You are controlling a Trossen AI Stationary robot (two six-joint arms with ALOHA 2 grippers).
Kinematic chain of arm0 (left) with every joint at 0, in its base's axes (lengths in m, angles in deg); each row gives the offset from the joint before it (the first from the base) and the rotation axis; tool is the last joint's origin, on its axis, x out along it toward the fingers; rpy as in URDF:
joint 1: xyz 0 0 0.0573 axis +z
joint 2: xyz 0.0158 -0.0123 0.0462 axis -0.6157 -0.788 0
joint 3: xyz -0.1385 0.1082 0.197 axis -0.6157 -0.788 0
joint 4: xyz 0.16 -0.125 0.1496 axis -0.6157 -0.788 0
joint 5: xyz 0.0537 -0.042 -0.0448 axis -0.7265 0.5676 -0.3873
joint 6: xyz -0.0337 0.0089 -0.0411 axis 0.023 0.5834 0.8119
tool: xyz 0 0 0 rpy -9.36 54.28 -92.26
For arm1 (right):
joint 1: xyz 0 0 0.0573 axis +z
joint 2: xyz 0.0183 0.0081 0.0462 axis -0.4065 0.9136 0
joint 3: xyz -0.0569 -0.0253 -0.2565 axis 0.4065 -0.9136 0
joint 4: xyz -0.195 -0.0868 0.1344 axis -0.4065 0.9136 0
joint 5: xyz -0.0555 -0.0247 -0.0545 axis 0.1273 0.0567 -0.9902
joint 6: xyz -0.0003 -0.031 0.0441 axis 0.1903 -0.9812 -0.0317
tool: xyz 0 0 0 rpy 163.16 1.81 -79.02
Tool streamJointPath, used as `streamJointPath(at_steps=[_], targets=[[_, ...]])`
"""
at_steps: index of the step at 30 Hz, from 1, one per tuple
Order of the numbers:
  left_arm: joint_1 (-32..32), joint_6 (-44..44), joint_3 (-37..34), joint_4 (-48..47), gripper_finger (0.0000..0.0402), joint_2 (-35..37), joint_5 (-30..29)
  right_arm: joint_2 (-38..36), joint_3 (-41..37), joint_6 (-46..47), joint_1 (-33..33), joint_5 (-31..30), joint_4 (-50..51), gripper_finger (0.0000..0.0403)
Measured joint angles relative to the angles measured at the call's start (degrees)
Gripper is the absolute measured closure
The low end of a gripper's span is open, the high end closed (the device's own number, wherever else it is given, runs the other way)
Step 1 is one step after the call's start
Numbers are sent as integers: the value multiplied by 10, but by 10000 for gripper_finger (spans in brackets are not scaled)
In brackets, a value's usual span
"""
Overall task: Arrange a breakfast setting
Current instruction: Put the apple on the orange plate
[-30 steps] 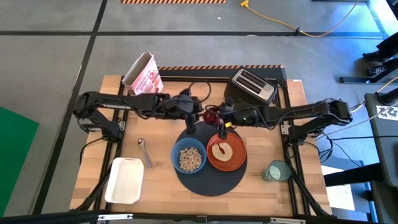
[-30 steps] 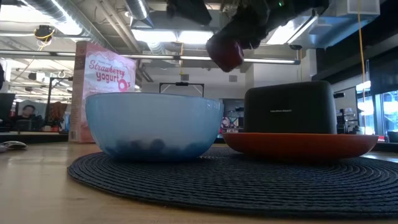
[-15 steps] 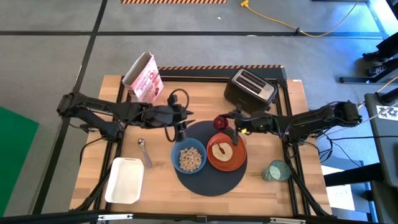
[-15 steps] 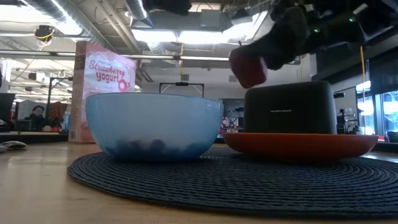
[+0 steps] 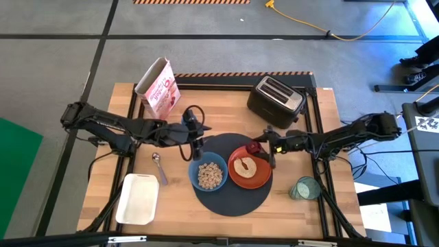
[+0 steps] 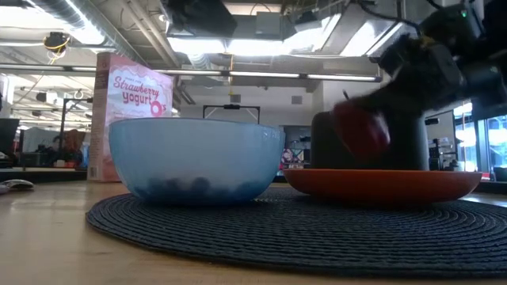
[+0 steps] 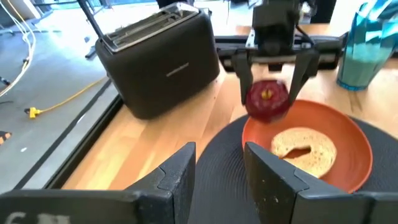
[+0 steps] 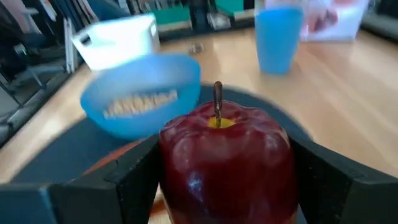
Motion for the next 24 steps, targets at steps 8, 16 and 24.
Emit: streamJointPath(at_steps=[8, 16, 24], targets=[[7, -7, 0, 19, 269, 0, -1, 3, -30, 7, 0, 6, -7, 112], [8, -9, 0, 20, 269, 0, 0, 3, -58, 9, 0, 41, -67, 111], [8, -9, 0, 20, 269, 0, 0, 28, -58, 8, 0, 39, -69, 111]])
